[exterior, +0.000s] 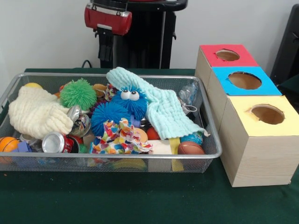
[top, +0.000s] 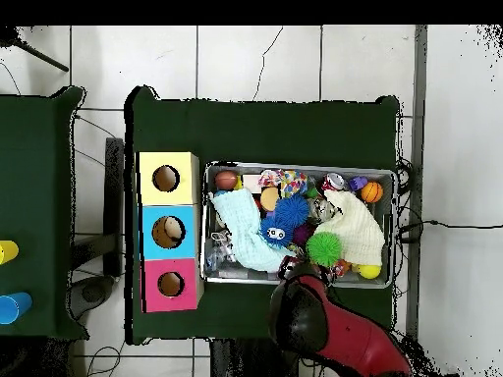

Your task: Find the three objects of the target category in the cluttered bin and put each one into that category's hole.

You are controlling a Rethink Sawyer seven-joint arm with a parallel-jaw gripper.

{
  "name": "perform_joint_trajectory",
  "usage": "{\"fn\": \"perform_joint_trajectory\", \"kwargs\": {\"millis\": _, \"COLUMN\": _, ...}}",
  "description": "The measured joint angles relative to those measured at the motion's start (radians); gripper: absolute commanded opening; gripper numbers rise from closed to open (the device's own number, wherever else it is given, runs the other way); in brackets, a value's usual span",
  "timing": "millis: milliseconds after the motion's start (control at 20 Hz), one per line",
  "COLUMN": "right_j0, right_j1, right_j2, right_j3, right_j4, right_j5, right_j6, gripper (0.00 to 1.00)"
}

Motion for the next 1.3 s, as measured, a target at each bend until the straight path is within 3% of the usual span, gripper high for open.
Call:
{"fn": "perform_joint_trajectory", "kwargs": {"millis": 50, "right_j0": 0.001, "right_j1": 0.0, "right_j2": -0.003, "right_j3": 0.0, "right_j4": 0.0, "right_j5": 0.0, "right_j6": 0.0, "gripper": 0.0}}
{"fn": "perform_joint_trajectory", "kwargs": {"millis": 100, "right_j0": 0.006, "right_j1": 0.0, "right_j2": -0.016, "right_j3": 0.0, "right_j4": 0.0, "right_j5": 0.0, "right_j6": 0.0, "gripper": 1.0}}
{"fn": "perform_joint_trajectory", "kwargs": {"millis": 800, "right_j0": 0.022, "right_j1": 0.005, "right_j2": -0.041, "right_j3": 0.0, "right_j4": 0.0, "right_j5": 0.0, "right_j6": 0.0, "gripper": 1.0}}
{"fn": "perform_joint_trajectory", "kwargs": {"millis": 1300, "right_j0": -0.068, "right_j1": 0.079, "right_j2": -0.022, "right_j3": -0.002, "right_j4": 0.0, "right_j5": -0.074, "right_j6": 0.0, "gripper": 1.0}}
